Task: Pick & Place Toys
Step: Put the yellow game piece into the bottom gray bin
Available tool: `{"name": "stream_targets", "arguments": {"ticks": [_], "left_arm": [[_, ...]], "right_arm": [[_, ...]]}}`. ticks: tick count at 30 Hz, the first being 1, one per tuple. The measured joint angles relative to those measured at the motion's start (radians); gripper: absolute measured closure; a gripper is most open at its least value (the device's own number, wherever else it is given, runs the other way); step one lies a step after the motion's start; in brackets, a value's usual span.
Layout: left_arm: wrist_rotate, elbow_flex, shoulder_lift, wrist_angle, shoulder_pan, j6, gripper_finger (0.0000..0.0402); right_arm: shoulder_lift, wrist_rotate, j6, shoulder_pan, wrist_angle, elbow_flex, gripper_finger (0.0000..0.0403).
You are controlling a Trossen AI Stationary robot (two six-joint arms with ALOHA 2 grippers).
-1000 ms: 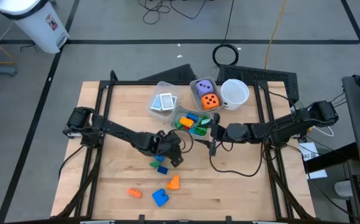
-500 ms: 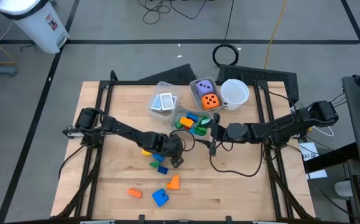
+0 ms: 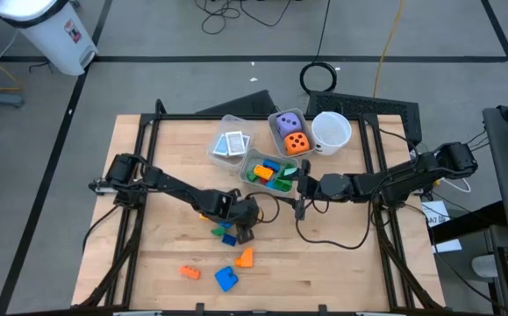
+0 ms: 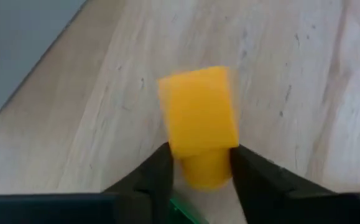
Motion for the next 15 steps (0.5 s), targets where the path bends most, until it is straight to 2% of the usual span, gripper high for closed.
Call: {"name": "stream_targets", "arguments": {"ticks": [2,4,7,12,15], "left_arm": [[0.002,0.000,-0.001,0.000,0.000,0.032,0.0285],[0.005,0.000,-0.012,-0.001,0.000,0.062,0.0301],[-0.015,0.000,-0.035,0.015,0.001,0.093,0.0301],[-0.111,0.000,-0.091,0.024,-0.009,0.096,0.0299],[-0.188,0.000,-0.128,0.023,-0.024,0.102,0.0294]], "right_arm": [[0.000,0.000,0.000,0.000,0.000,0.000,0.0138],[0.000,-0.002,0.000,0.000,-0.004,0.000,0.0138],[0.000,-0.003,0.000,0.000,-0.022,0.000,0.0138],[0.001,-0.010,0.000,0.017,-0.056,0.000,0.0138],[0.019,-0.077,0.000,0.038,-0.067,0.000,0.0138]]}}
